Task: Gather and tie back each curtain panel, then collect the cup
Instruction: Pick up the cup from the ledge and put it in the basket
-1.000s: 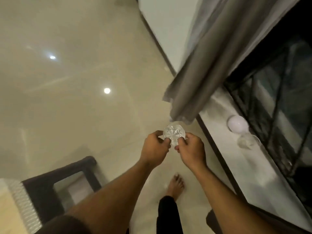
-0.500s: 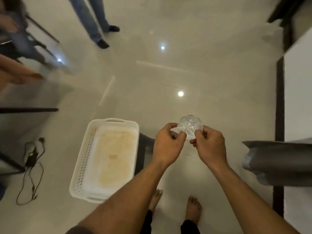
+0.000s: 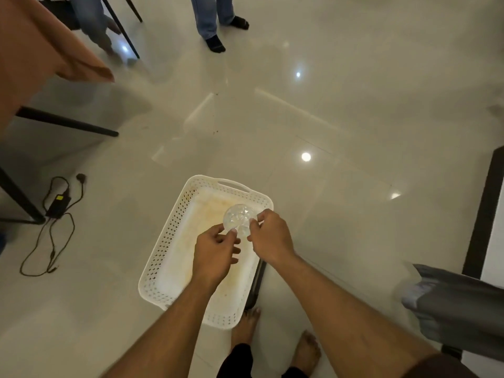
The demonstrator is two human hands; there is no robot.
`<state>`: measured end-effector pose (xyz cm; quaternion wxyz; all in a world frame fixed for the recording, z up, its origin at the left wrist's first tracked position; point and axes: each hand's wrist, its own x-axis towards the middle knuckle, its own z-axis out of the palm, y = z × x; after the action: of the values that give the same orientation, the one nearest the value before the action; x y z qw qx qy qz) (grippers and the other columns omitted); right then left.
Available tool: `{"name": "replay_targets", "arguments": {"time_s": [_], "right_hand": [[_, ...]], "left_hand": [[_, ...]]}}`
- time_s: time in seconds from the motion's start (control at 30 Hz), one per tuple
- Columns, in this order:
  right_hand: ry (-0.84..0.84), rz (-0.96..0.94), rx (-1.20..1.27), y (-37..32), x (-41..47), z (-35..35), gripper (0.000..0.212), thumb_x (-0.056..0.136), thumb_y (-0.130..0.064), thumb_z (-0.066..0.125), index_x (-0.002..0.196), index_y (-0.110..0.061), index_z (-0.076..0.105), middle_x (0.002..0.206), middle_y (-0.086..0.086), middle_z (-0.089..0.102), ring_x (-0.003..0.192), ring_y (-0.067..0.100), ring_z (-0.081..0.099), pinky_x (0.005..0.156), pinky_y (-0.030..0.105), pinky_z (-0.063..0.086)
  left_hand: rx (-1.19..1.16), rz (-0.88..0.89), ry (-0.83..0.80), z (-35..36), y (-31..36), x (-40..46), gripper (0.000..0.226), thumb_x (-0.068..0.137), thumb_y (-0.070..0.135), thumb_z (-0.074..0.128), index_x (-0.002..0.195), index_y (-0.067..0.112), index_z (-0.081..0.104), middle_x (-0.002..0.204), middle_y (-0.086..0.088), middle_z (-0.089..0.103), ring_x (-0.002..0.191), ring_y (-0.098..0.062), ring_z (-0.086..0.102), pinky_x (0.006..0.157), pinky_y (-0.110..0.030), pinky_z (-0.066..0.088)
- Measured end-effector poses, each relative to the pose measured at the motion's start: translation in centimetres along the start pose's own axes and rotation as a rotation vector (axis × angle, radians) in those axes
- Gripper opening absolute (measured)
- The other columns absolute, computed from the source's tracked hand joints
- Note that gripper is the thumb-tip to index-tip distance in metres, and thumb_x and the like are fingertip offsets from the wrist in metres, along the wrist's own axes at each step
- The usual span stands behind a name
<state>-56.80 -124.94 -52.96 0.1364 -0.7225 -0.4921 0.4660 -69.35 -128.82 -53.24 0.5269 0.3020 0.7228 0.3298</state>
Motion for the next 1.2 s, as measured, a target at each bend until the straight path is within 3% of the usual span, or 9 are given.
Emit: {"name": "replay_targets", "arguments": {"time_s": [0.13,0.23,0.3,0.5,0.63,0.8,0.87,0.97,1.2], "right_hand": [[0.022,0.076,-0.093,0.5,2.5,2.9,0.022,0.107,-0.032,0.05,0.118,-0.015,0.059,0.105,0.006,0.074,0.092,0.023,0.073,0.078,0.038,0.062],[0.054,0.121,-0.209,1.4,3.9,4.2,0.028,0.107,-0.034,0.051,0.119,-0.014,0.065,0.111,0.005,0.072,0.096,0.022,0.068,0.067,0.025,0.049],[0.062,0.152,-0.233,2.0,4.5,4.8,0.027,0.106,-0.033,0.052,0.117,-0.013,0.067,0.112,0.006,0.072,0.09,0.021,0.064,0.057,0.021,0.038],[0.073,0.177,-0.185,2.6,5.1,5.4,0.026,0.105,-0.033,0.054,0.113,-0.015,0.07,0.105,0.005,0.075,0.084,0.021,0.069,0.051,0.019,0.034],[0.064,0.13,-0.119,3.1,3.9,4.7,0.039,0.103,-0.042,0.056,0.13,-0.014,0.064,0.12,0.003,0.072,0.104,0.022,0.069,0.071,0.024,0.042],[0.172,0.102,0.036,4.5,0.5,2.1,0.04,0.102,-0.05,0.053,0.127,-0.022,0.066,0.109,-0.004,0.072,0.094,0.015,0.069,0.072,0.025,0.045],[0.264,0.089,0.113,6.1,-1.7,-0.2,0.03,0.103,-0.047,0.053,0.113,-0.023,0.069,0.095,-0.011,0.07,0.08,0.008,0.066,0.063,0.021,0.044],[0.376,0.106,0.197,10.1,-5.6,-4.7,0.025,0.103,-0.044,0.054,0.105,-0.024,0.069,0.088,-0.009,0.073,0.072,0.003,0.064,0.056,0.015,0.04],[0.694,0.344,0.341,28.1,-18.0,-16.3,0.029,0.102,-0.044,0.056,0.107,-0.019,0.069,0.088,0.0,0.075,0.08,0.017,0.068,0.066,0.027,0.048]], "left_hand": [[-0.023,-0.075,-0.051,-0.4,-2.1,3.2,0.01,0.102,0.023,0.063,0.109,0.026,0.069,0.087,-0.004,0.078,0.074,-0.019,0.076,0.066,-0.036,0.064],[-0.048,-0.121,-0.079,-0.1,-3.4,4.8,0.014,0.102,0.02,0.063,0.097,0.03,0.071,0.086,-0.007,0.078,0.068,-0.018,0.072,0.064,-0.035,0.062],[-0.054,-0.148,-0.097,0.2,-4.4,5.5,0.012,0.102,0.019,0.063,0.101,0.024,0.073,0.086,-0.01,0.078,0.066,-0.019,0.07,0.063,-0.034,0.061],[-0.037,-0.139,-0.066,0.0,-5.4,6.3,0.011,0.098,0.024,0.069,0.109,0.025,0.065,0.079,-0.003,0.079,0.065,-0.02,0.074,0.061,-0.034,0.062],[0.108,-0.059,0.072,0.1,-5.0,5.6,0.041,0.095,0.035,0.072,0.13,0.023,0.054,0.075,-0.006,0.076,0.065,-0.023,0.074,0.061,-0.041,0.063],[0.324,0.142,0.186,1.7,-3.1,2.1,0.022,0.092,0.044,0.069,0.102,0.025,0.063,0.067,0.001,0.067,0.055,-0.008,0.063,0.053,-0.025,0.043],[0.375,0.224,0.125,3.5,-2.3,-0.3,0.02,0.093,0.045,0.068,0.087,0.027,0.064,0.065,0.002,0.065,0.056,-0.008,0.061,0.054,-0.024,0.041],[0.426,0.326,-0.071,7.5,-2.2,-4.3,0.02,0.096,0.038,0.068,0.082,0.023,0.065,0.068,0.0,0.067,0.064,-0.014,0.065,0.064,-0.032,0.053],[0.603,0.414,-0.548,22.4,-6.4,-16.8,0.014,0.095,0.04,0.067,0.087,0.028,0.066,0.074,0.004,0.072,0.061,-0.01,0.069,0.07,-0.046,0.063]]}}
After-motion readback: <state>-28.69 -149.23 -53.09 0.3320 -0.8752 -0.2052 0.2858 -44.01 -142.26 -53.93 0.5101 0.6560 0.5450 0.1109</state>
